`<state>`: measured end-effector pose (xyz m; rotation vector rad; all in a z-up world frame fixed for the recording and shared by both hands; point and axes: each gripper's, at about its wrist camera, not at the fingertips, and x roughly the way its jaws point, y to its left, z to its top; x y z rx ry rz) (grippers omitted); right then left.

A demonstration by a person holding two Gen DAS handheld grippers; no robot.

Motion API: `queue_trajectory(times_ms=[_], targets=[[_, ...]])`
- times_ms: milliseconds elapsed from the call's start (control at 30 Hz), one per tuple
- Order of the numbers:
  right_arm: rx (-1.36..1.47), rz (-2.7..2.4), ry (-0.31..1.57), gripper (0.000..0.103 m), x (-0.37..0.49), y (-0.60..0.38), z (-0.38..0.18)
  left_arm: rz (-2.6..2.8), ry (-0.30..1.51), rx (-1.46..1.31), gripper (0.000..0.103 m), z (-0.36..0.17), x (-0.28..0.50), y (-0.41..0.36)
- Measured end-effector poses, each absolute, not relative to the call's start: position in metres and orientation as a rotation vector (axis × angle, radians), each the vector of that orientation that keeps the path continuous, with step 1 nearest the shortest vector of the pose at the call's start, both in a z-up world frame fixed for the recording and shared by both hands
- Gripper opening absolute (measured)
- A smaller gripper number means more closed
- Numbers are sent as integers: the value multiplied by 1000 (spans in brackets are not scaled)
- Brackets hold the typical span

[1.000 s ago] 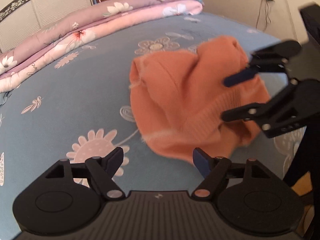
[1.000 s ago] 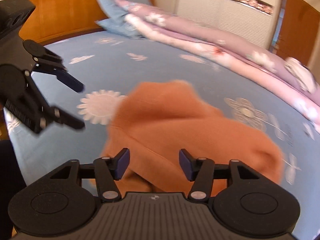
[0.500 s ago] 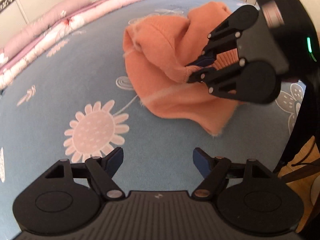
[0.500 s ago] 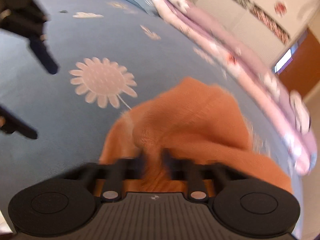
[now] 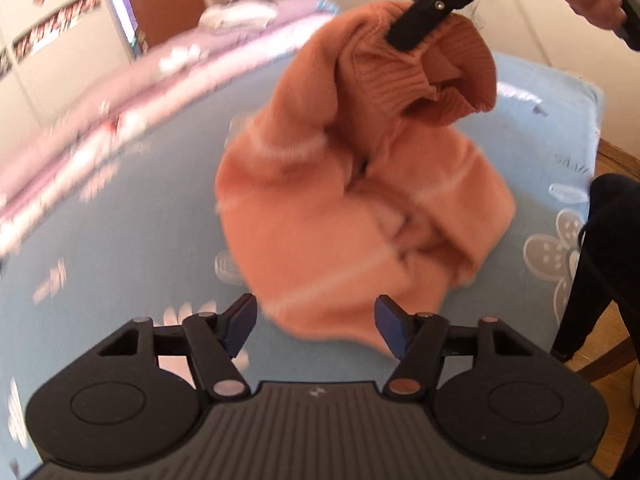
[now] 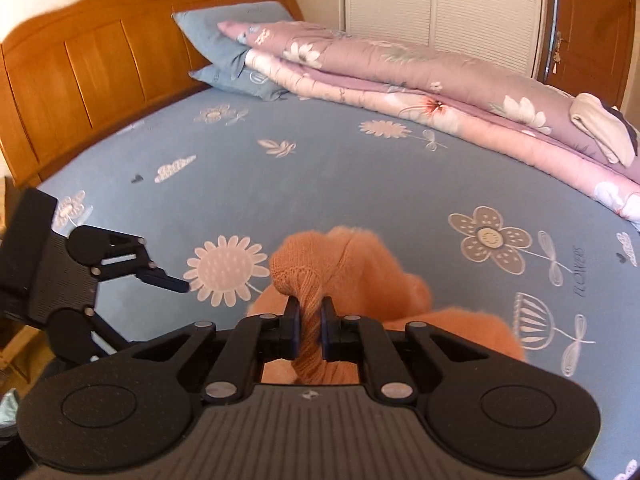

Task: Fold clothes

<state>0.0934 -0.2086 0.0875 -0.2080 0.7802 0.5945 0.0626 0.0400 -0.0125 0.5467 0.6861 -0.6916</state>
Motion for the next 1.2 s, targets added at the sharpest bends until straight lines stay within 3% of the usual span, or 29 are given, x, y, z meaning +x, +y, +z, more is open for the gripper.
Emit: queue_trajectory(times_ms=[300, 433, 467, 533, 567, 767, 933, 1200], targets=[[-259, 603, 814, 11, 73, -228, 105, -799, 385, 677, 67, 29, 63, -35], [-268, 617, 825, 11, 69, -227, 102, -856, 258, 876, 67, 24, 61, -70], [-274, 618, 826, 11, 68, -227, 101, -877, 267, 915, 63, 22, 62, -75], [-271, 617, 825, 11, 69, -228, 99, -913, 319, 965, 25, 20, 67, -84], [-265, 618, 824, 11, 69, -229, 98, -909, 353, 952, 21, 20, 71, -86], [-146, 626, 798, 16, 72, -245, 89, -878, 491, 753, 16, 29, 89, -68], [-92, 560, 708, 49, 60, -271, 88, -743, 565, 590, 13, 40, 109, -35], [-244, 363, 829, 51, 62, -282, 7, -632, 627, 388, 9, 49, 127, 9]])
